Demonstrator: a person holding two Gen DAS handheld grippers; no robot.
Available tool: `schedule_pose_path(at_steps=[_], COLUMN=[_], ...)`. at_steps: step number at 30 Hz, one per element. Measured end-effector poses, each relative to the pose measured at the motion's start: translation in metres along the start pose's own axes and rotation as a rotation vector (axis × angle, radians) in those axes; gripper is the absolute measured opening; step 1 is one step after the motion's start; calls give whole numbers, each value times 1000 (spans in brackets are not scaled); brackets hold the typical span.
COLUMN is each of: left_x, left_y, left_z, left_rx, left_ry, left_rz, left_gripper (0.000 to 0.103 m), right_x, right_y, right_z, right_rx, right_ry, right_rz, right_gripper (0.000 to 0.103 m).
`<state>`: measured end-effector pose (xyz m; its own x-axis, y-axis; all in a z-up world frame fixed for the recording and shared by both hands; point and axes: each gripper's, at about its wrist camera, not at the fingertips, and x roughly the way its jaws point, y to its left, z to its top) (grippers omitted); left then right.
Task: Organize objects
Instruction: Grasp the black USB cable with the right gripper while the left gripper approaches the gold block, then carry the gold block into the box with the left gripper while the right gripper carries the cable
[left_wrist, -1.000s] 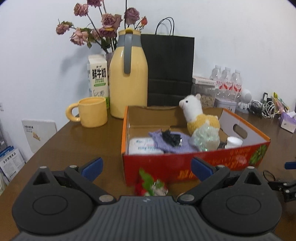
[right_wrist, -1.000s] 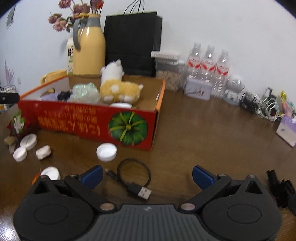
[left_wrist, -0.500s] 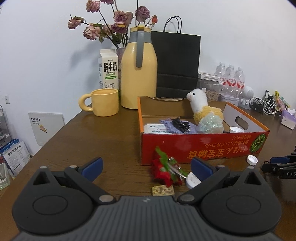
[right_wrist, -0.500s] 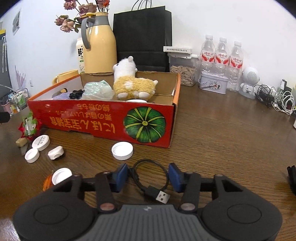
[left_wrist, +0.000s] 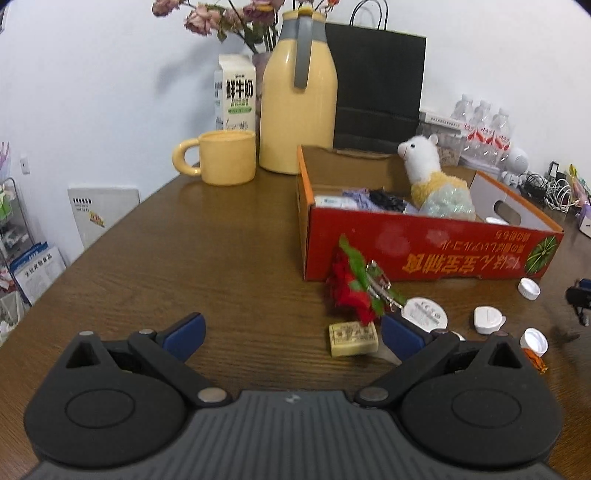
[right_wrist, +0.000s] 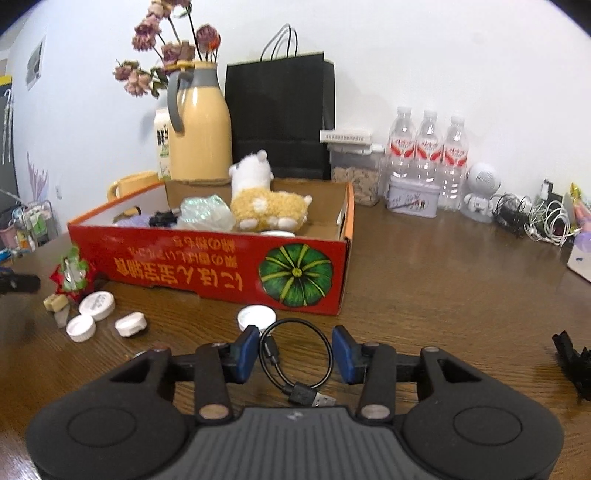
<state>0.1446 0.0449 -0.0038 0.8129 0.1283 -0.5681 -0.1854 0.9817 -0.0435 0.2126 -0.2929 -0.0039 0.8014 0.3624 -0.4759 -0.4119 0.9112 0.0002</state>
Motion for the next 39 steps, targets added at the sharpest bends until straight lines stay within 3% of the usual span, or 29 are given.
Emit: schedule_pose_path(at_steps=[7,14,15,17,18,20,22,39], left_x=[13,21,22,24,24,20,17,-21], left_y=[-8,-11,-12,-15,-16,-17,-18,-13], left_z=[-3,1,1,1,1,0,-1,-6], left_rx=[5,-25,-24,-21,-16,-19,-31,-27], left_ry=[39,43,43,55,53,47,46,-64], left_rz=[5,1,-6,-16,-19,-47,-73,-96], left_gripper=[103,100,96,71,70,45,31,31], right_x=[-16,-20,-20,-20,-20,-20,-20,-26], right_y=[9,11,11,11,11,11,11,13], right_z=[-3,-4,-4,-4,-4,-4,-4,-5], right_rx=[-9,-8,-8,-6,-5,-5,-5,-10], right_ry=[-75,-93,-94,-94,-94,-95,-95,-134], right_rz=[-30,-33,-33,-34,-36,-36,-35,-48], right_gripper=[42,42,42,42,42,42,42,42])
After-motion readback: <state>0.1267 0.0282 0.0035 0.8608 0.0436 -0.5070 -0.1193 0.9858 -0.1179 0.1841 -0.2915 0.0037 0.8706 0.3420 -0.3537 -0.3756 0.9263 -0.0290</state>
